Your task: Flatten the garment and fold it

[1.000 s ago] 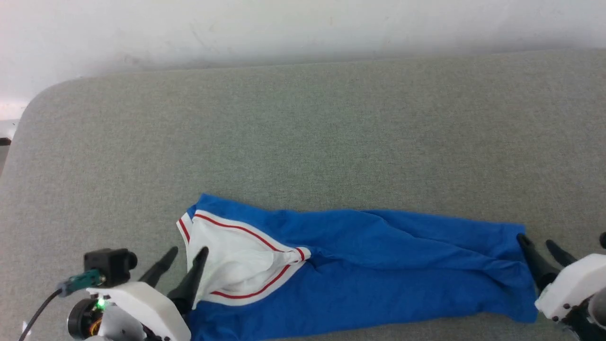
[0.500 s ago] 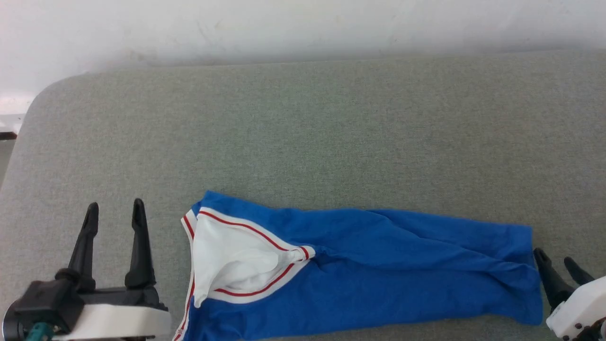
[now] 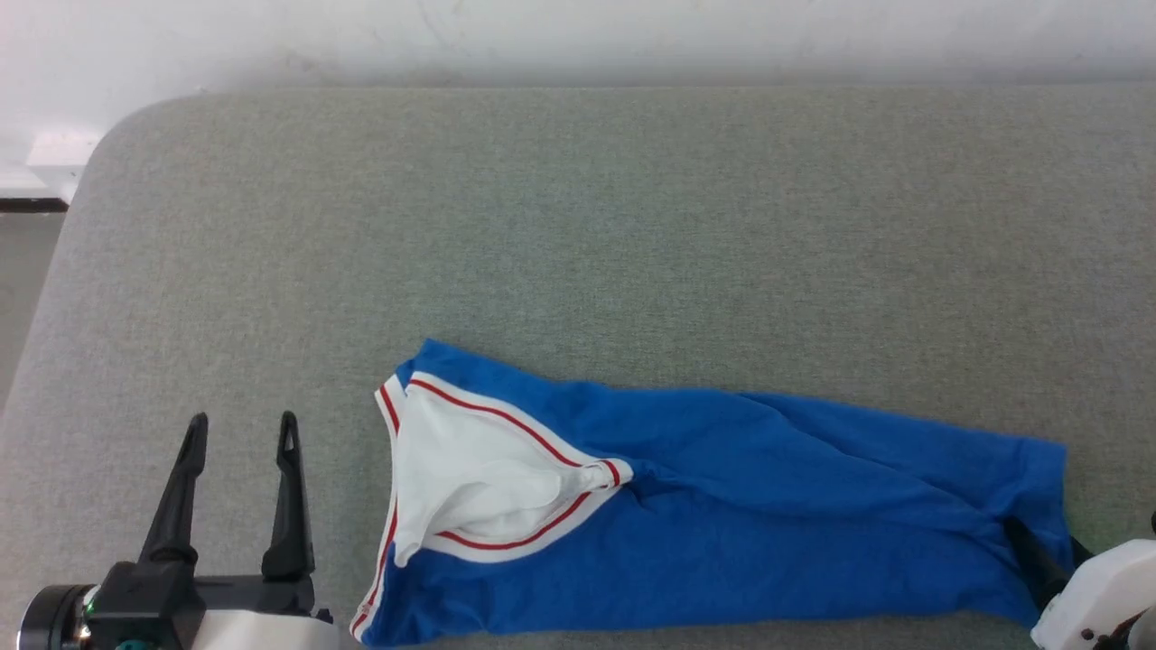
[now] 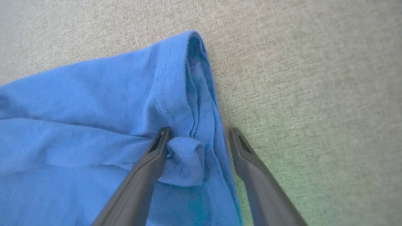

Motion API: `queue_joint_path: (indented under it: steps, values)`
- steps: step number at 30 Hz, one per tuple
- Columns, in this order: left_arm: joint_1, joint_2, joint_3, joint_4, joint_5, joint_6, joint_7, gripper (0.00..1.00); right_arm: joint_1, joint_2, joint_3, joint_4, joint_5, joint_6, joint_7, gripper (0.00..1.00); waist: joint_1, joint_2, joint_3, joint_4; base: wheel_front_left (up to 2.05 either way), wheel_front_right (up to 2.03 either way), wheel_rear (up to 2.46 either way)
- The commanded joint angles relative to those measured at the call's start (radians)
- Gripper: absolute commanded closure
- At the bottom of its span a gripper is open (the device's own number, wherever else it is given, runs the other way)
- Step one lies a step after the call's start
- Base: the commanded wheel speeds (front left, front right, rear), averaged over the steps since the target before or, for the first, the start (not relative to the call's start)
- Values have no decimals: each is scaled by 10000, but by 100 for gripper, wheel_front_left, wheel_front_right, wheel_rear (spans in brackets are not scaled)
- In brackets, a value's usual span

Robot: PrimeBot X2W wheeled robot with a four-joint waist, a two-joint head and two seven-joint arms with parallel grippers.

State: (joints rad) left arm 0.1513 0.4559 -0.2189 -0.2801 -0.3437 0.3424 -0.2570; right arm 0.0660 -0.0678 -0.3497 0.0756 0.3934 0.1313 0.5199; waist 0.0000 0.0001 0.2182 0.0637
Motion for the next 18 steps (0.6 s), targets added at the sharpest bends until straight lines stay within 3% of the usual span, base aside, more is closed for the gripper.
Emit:
queue_joint_path:
  steps: [1, 2, 3, 12, 18]
  values:
    - [-165, -62, -10, 41, 185, -125, -46, 0, -48, 71, 107, 255, -45, -6, 215, 0, 0, -1, 60, 90, 0, 0, 0]
    - [-199, -106, -22, 63, 217, -164, -46, 0, -65, 81, 97, 318, -8, -6, 284, 55, 0, -1, 67, 106, 0, 0, 0]
    - [-218, -135, -58, 116, 230, -231, -46, 0, -84, 88, 98, 359, -3, -6, 328, 100, 0, -1, 69, 114, 0, 0, 0]
    - [-124, -389, -36, 510, 276, -551, -47, 0, -411, -118, -227, 181, -346, -6, 155, 100, 0, -1, -313, -90, 0, 0, 0]
    - [119, -292, 81, 673, 390, -661, -47, 0, -875, -794, -960, 40, -724, -6, 371, 100, 0, -1, -594, -404, 0, 0, 0]
